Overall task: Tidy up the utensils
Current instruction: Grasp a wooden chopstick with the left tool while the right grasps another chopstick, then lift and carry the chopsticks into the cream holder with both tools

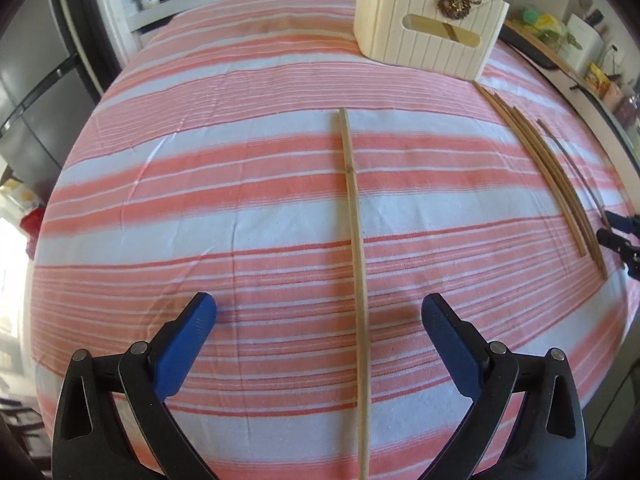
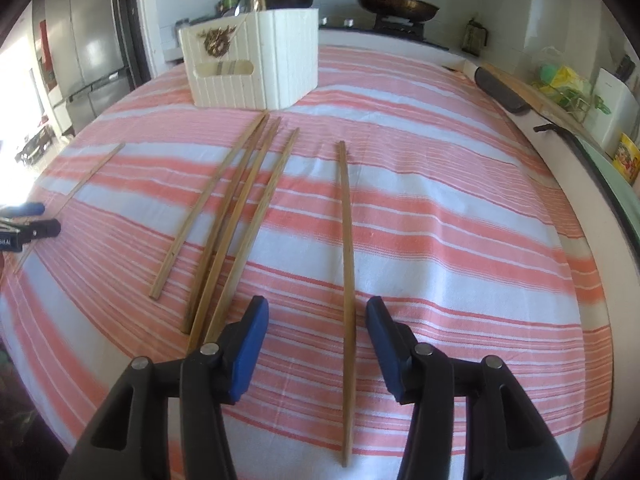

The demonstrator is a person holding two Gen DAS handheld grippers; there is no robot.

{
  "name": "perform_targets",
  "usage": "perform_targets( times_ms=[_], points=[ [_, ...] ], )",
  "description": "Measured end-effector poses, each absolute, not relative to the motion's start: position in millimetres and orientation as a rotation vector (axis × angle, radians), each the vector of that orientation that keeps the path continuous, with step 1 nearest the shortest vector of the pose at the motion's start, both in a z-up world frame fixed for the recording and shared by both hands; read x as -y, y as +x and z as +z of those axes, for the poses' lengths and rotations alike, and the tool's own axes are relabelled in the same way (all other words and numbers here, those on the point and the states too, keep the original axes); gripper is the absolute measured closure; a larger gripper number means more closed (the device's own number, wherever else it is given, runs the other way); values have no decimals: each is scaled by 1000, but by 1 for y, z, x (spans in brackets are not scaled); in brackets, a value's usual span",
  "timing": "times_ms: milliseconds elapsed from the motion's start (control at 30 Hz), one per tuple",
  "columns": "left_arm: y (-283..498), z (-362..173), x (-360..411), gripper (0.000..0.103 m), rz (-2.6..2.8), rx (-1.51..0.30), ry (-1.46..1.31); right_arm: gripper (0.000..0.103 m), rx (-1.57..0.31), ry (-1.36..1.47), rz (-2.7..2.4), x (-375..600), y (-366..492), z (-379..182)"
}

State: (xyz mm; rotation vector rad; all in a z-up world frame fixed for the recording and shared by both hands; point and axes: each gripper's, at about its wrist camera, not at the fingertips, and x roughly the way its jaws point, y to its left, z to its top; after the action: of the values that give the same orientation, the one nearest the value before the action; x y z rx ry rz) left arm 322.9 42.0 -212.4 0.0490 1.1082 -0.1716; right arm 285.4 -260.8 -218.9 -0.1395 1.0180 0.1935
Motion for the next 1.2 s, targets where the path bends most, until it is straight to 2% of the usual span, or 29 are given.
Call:
perform_targets(
  times_ms=[100, 233, 333, 400, 467, 500, 533, 567, 600, 800, 1033, 1200],
  points=[
    [341, -205, -42, 4, -206, -1120, 60, 50, -1134, -162, 242, 264, 302, -215],
    [372, -205, -29, 21, -224, -1144, 118, 52, -1189, -196, 222, 266, 334, -215],
    [388, -209, -20, 24, -227, -1157, 135, 57, -1196, -180, 215, 264, 363, -216],
    [398, -207, -12, 33, -235, -1164, 145, 57, -1188, -168, 217, 257, 383, -216],
    [407, -204, -6, 59, -234, -1165, 154, 58, -1182, -167, 214, 248, 402, -217],
    [409, -203, -3, 66, -229, -1157, 164, 66, -1173, -171, 206, 244, 410, -216],
    [411, -202, -1, 88, -233, -1149, 166, 74, -1171, -168, 206, 240, 418, -217],
    [412, -202, -1, 98, -248, -1147, 148, 88, -1165, -175, 193, 238, 422, -215],
    [412, -203, -2, 98, -239, -1141, 132, 98, -1159, -197, 168, 235, 426, -215],
    [389, -181, -21, 99, -214, -1050, 28, 98, -1027, -119, 177, 242, 405, -185],
    [329, -94, -35, 99, -263, -806, -17, 98, -779, 33, 252, 271, 335, -99],
    [301, -47, -42, 99, -297, -651, -58, 98, -644, 60, 277, 279, 294, -58]
  ],
)
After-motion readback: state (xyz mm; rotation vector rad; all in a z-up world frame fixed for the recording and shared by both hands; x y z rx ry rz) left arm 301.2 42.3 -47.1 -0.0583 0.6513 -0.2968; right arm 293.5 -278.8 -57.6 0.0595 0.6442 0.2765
